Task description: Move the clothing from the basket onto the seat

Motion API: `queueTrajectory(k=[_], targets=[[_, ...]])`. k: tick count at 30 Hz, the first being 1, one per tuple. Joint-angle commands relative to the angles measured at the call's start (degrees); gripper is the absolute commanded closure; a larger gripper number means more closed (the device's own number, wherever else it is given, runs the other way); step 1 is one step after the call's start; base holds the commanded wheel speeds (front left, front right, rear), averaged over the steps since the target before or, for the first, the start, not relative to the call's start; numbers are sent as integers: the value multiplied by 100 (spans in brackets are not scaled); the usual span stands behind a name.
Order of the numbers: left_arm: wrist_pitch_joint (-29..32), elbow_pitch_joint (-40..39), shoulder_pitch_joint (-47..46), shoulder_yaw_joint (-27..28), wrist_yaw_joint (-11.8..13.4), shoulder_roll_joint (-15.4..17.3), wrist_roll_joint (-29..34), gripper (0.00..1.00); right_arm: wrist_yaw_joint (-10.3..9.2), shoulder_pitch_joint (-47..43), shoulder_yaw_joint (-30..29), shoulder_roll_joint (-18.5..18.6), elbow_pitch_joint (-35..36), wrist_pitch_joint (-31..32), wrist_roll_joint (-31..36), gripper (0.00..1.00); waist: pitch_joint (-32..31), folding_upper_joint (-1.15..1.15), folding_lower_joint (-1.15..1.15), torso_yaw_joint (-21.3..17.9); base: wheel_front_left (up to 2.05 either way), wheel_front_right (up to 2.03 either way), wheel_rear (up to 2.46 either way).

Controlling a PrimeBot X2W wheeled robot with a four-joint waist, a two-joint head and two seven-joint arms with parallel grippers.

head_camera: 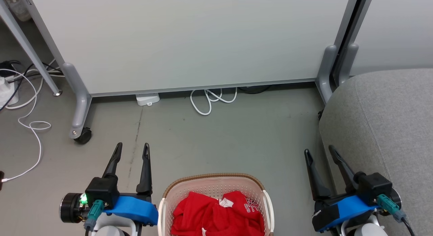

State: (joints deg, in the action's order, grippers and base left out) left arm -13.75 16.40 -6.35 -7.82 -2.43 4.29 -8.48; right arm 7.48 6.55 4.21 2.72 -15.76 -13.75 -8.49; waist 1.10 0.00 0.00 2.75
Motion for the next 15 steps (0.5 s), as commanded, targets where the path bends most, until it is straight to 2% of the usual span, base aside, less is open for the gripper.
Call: queueTrajectory(k=[1, 9, 15], targets=[[-50, 15, -100, 27, -31, -2, 121, 0, 2, 77, 20, 28, -7, -51, 129, 0, 1, 0, 0, 1, 0, 0, 0], [-126, 127, -98, 85, -111, -53, 408, 0, 2, 72, 65, 28, -42, -125, 455, 0, -9, 0, 0, -1, 0, 0, 0], [-153, 158, -62, 187, -189, -95, 374, 0, 2, 61, 57, 27, -82, -155, 481, 0, -24, 0, 0, -6, 0, 0, 0]])
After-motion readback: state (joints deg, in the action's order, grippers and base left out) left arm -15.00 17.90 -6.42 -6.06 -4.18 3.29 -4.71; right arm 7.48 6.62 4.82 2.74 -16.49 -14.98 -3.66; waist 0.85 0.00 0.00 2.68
